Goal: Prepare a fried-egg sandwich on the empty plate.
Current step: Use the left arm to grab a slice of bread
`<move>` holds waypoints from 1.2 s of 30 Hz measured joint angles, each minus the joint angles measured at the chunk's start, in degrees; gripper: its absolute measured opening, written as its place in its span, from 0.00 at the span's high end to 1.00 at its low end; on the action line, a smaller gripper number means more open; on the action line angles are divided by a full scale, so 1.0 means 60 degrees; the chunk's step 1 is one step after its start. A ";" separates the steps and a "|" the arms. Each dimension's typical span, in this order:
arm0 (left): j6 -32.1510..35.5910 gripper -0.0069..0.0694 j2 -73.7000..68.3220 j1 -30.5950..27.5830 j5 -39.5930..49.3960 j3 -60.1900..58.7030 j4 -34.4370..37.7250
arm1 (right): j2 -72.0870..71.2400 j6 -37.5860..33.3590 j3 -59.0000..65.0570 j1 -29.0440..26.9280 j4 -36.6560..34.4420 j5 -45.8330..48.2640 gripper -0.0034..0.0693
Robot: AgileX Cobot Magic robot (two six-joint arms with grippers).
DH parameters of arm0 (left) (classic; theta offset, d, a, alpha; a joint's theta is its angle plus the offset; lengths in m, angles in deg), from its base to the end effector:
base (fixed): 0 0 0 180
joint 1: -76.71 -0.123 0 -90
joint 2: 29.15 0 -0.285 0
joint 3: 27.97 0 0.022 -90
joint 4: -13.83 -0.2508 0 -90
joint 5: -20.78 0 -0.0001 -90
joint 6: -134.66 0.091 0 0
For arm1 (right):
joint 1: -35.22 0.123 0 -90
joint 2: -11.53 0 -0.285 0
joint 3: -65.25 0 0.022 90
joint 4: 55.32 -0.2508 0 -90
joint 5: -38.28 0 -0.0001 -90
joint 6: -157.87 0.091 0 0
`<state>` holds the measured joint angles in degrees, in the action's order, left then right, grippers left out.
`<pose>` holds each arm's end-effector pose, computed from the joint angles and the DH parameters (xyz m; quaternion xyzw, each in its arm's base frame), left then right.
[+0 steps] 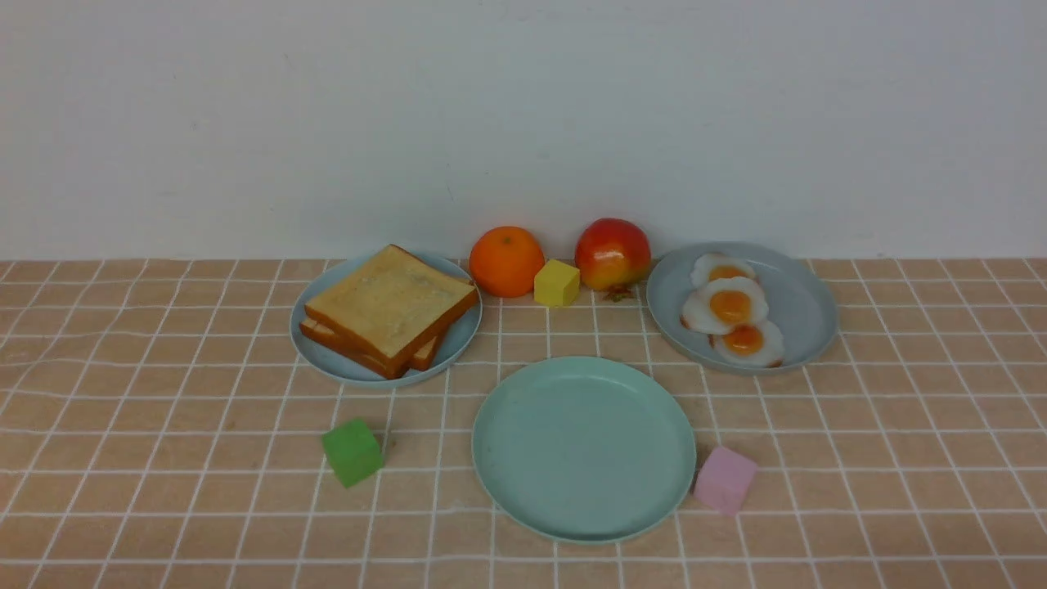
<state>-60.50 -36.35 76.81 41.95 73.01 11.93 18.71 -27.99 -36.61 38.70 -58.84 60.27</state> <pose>0.0529 0.0010 0.1699 -0.0968 0.8000 -0.0647 0.5886 0.0520 0.0053 0.1739 -0.0495 0.8037 0.0138 0.5928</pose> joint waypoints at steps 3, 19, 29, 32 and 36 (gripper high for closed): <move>0.0000 0.60 0.0000 0.0000 0.0000 0.0000 0.0000 | 0.0000 0.0000 0.0000 0.0000 0.0000 0.0000 0.62; -0.1020 0.60 0.0000 0.0000 -0.1391 0.0000 0.1582 | 0.0000 0.0000 0.0000 0.0000 0.0000 0.0000 0.62; -0.2495 0.60 0.0000 0.0000 -0.4328 0.0022 0.4539 | 0.0000 0.0000 0.0000 0.0000 0.0000 0.0000 0.62; -0.2513 0.60 0.0000 0.0000 -0.4040 0.0354 0.4248 | 0.0000 0.0000 0.0000 0.0000 0.0000 0.0000 0.62; -0.2479 0.60 -0.0797 0.0000 -0.3295 0.1200 0.3779 | 0.0000 0.0000 0.0000 0.0000 0.0000 0.0000 0.62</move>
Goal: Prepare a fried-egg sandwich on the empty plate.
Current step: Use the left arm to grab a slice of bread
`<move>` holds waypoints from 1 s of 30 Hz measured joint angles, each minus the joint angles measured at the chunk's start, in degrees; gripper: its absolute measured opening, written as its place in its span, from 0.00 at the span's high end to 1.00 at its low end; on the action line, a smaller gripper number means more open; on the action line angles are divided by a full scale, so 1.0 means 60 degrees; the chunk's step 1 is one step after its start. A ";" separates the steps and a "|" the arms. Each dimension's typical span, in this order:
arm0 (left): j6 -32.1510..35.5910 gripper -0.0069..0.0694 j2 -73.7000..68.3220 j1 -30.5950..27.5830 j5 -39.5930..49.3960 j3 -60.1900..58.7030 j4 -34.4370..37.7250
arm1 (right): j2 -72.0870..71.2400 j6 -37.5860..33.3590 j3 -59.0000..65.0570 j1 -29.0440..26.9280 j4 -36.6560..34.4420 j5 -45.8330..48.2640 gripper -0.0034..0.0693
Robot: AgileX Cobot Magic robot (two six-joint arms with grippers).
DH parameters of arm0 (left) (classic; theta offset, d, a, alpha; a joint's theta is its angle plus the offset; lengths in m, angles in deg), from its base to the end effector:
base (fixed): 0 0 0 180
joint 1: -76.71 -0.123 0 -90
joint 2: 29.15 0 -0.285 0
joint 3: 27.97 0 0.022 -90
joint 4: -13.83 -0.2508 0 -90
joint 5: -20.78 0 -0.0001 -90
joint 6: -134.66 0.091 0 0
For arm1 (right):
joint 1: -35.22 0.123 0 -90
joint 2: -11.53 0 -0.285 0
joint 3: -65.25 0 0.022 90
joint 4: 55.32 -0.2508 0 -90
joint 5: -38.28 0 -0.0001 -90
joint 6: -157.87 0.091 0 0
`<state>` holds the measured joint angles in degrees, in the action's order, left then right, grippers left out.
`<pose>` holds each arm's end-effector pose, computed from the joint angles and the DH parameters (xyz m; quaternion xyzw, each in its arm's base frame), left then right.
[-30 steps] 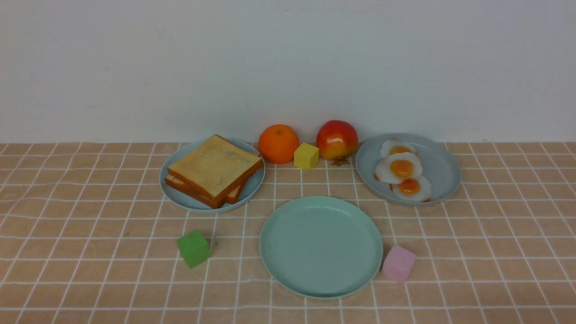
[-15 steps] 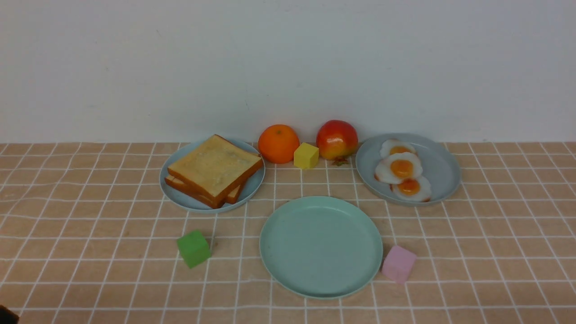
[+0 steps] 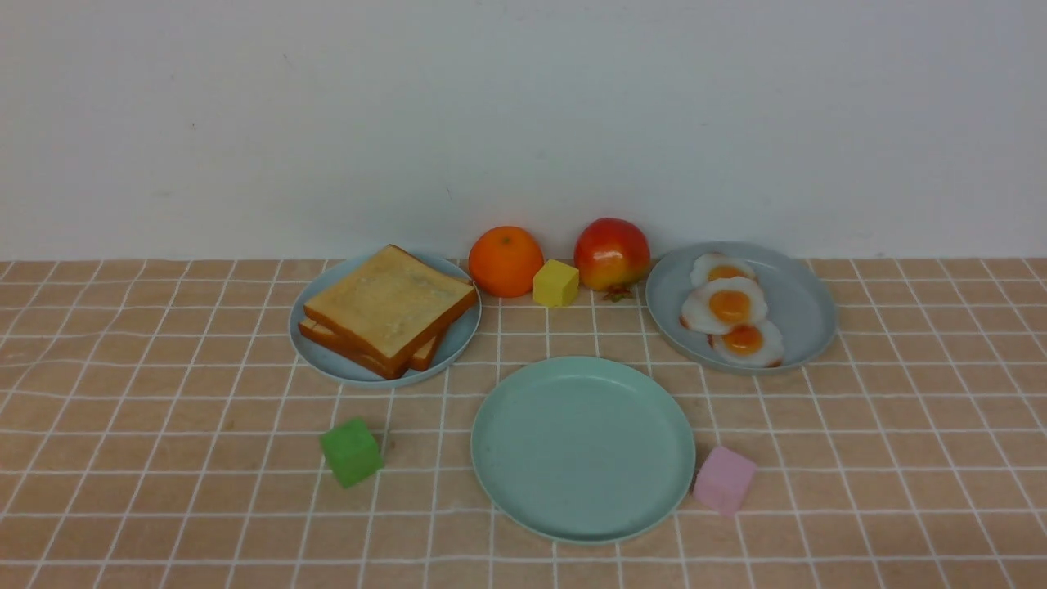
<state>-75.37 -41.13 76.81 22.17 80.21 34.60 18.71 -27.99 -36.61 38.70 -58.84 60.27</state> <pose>0.0588 -0.0009 0.2388 -0.2866 0.6125 -0.3192 0.6640 0.0520 0.0053 0.1739 -0.0495 0.8037 0.0138 0.5928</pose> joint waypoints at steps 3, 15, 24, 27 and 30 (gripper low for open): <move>0.0527 0.60 -0.0997 0.0000 0.1025 0.0875 -0.0594 | 0.0000 0.0000 0.0000 0.0000 0.0021 -0.0048 0.62; 0.5231 0.60 -0.5904 0.1732 0.6923 0.5170 0.0039 | 0.0000 0.2616 0.0090 0.0000 -0.3839 -0.2580 0.62; 0.7739 0.62 -0.9011 0.1827 0.5413 0.6145 0.1749 | 0.0616 0.2727 -0.2056 0.0176 -0.3929 0.0774 0.64; 0.8655 0.71 -0.9804 0.2140 0.5560 0.6612 0.2177 | 0.1972 0.2323 -0.3904 0.0198 -0.3269 0.2952 0.72; 0.9211 0.86 -1.0492 0.2710 0.5627 0.6954 0.2113 | 0.3396 0.1483 -0.5648 0.0198 -0.2842 0.4617 0.81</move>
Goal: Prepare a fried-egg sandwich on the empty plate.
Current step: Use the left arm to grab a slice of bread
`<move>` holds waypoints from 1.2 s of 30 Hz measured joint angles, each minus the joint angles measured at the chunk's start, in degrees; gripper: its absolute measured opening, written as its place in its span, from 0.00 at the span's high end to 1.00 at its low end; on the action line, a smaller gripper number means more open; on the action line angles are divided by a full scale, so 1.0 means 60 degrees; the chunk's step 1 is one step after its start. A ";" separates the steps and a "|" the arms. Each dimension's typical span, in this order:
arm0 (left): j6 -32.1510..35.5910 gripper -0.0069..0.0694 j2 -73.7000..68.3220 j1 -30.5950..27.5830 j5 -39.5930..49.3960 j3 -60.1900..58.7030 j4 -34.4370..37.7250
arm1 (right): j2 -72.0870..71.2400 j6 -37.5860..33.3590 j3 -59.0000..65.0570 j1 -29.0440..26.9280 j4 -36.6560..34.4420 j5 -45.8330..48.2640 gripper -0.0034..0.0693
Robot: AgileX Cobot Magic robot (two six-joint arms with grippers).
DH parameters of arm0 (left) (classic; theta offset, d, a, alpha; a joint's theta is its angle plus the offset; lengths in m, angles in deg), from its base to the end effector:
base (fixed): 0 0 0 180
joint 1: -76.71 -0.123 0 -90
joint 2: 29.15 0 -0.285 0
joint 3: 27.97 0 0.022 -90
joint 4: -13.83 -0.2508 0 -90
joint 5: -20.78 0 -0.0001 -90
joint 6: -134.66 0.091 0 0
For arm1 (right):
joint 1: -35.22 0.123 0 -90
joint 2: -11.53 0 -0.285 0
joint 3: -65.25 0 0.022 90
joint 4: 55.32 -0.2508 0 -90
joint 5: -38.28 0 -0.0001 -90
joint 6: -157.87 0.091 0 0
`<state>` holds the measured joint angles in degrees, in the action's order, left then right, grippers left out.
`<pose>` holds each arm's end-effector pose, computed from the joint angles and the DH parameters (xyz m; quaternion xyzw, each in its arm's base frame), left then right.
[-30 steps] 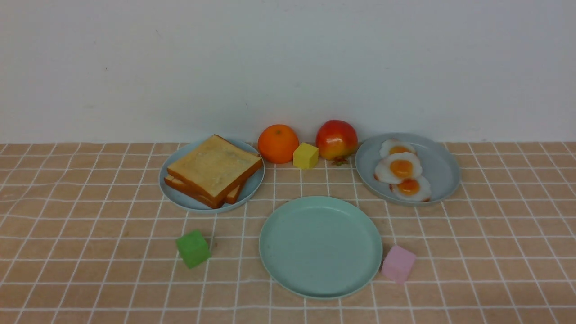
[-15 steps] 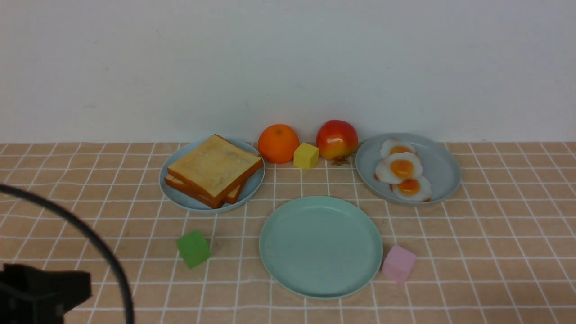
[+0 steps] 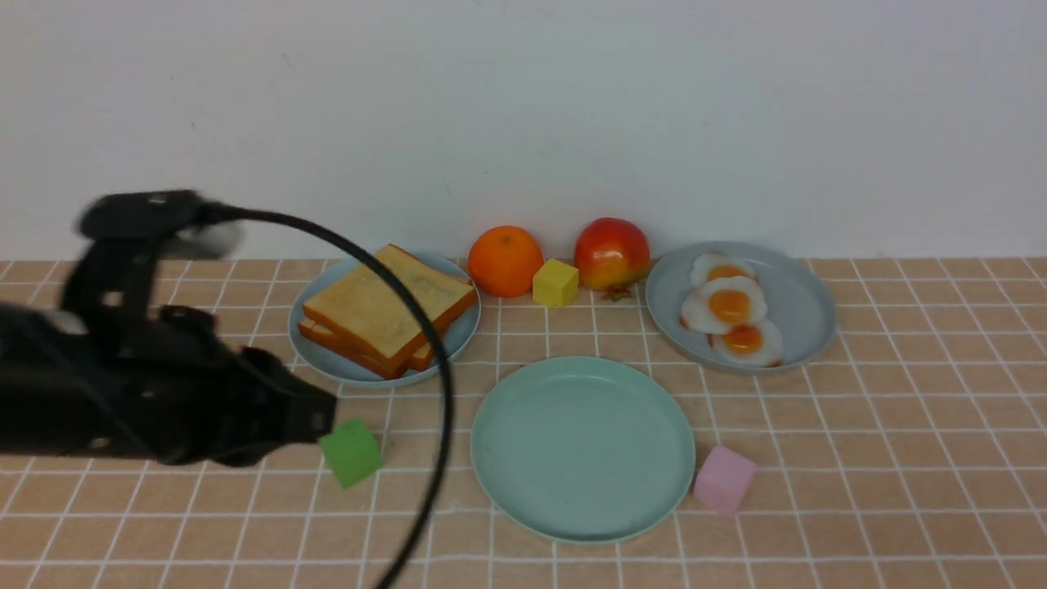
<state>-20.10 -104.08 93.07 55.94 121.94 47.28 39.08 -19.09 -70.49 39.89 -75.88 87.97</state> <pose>0.2166 -0.0938 0.2929 0.1657 0.9003 -0.2100 0.3434 0.0527 0.0288 0.3106 0.0220 0.8589 0.2071 0.4679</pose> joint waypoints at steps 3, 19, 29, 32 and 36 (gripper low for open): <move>0.0133 0.93 -0.0671 0.0585 -0.0013 0.0597 -0.0507 | 0.1260 -0.1145 -0.1483 0.0000 -0.0057 0.1308 0.87; -0.1361 0.67 -0.6315 0.0827 -0.0117 0.5381 -0.5574 | 0.2727 -0.3202 -0.3591 0.0821 -0.1413 0.2790 0.90; -0.2736 0.39 -0.8109 0.0827 -0.0171 0.6628 -0.6932 | 0.2727 -0.3202 -0.3600 0.0847 -0.1685 0.2820 0.90; -0.2717 0.39 -0.8374 0.0827 -0.0222 0.6657 -0.6961 | 0.2727 -0.3202 -0.3600 0.0847 -0.1751 0.2850 0.90; -0.2699 0.39 -0.8436 0.0827 -0.0251 0.6701 -0.6982 | 0.2727 -0.3202 -0.3600 0.0847 -0.1772 0.2861 0.89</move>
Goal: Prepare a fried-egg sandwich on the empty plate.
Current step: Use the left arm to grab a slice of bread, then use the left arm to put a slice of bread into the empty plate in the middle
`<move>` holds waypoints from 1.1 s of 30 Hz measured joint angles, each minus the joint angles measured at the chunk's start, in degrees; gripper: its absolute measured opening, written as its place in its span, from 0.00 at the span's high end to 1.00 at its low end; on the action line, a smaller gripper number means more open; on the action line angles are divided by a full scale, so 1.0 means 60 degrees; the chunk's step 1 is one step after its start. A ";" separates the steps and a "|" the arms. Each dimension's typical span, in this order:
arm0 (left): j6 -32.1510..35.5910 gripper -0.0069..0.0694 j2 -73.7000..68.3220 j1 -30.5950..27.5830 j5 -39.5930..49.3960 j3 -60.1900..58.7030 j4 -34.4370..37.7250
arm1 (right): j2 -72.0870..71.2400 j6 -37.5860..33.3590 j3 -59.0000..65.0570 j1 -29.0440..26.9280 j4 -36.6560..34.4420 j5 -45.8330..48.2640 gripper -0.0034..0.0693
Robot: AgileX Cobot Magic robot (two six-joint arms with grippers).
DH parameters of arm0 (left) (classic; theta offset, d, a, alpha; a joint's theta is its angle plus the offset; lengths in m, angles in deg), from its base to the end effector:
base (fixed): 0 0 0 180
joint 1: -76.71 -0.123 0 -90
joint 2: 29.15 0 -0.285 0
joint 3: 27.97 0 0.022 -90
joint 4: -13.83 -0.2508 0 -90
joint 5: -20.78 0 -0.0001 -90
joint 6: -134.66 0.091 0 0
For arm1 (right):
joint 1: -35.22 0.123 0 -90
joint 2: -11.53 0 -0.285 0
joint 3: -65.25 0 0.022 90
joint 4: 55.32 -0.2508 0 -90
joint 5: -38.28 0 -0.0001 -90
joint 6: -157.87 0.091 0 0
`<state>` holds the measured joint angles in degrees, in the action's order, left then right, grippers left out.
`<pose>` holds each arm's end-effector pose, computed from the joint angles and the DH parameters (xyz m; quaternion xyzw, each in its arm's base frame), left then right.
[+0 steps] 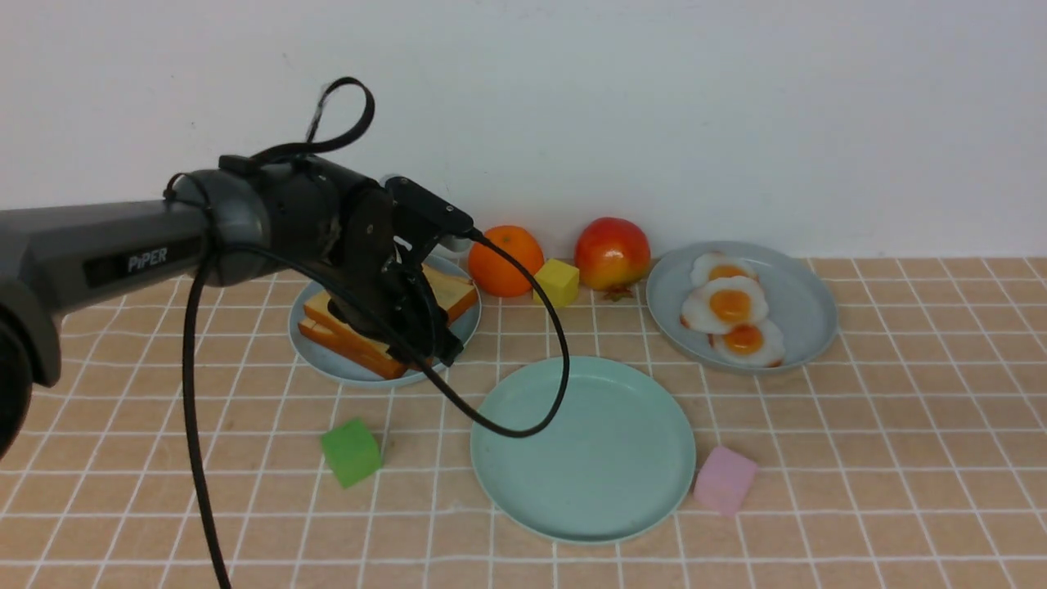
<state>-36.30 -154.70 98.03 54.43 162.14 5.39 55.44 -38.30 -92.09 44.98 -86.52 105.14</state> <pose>0.4205 -0.1562 0.1894 0.2982 0.9151 0.0269 0.2702 0.0688 0.0558 0.3890 -0.1992 0.8620 0.2472 0.3952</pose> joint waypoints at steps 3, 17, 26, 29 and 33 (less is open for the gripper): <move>0.0000 0.40 -0.0080 0.0000 0.0009 0.0020 -0.0019 | 0.0000 0.0000 0.0000 0.0000 -0.0021 0.0000 0.88; 0.0000 0.87 0.0253 0.0100 0.0352 0.0031 -0.0164 | 0.0000 0.0000 0.0000 0.0000 -0.0029 0.0031 0.86; -0.0111 0.87 0.2631 0.1818 0.1202 -0.0499 0.0059 | 0.0000 0.0000 0.0000 0.0000 -0.0029 0.0062 0.86; -0.0102 0.87 0.2800 0.2926 0.0950 -0.1222 0.0113 | 0.0000 -0.0027 0.0000 0.0000 -0.0029 0.0071 0.85; -0.0086 0.87 0.2375 0.4110 0.0236 -0.1997 -0.0327 | 0.0000 -0.0037 0.0000 0.0000 -0.0029 0.0071 0.85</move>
<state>-36.81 -140.45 122.69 55.85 150.16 3.43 55.44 -38.52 -92.09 44.98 -86.69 105.57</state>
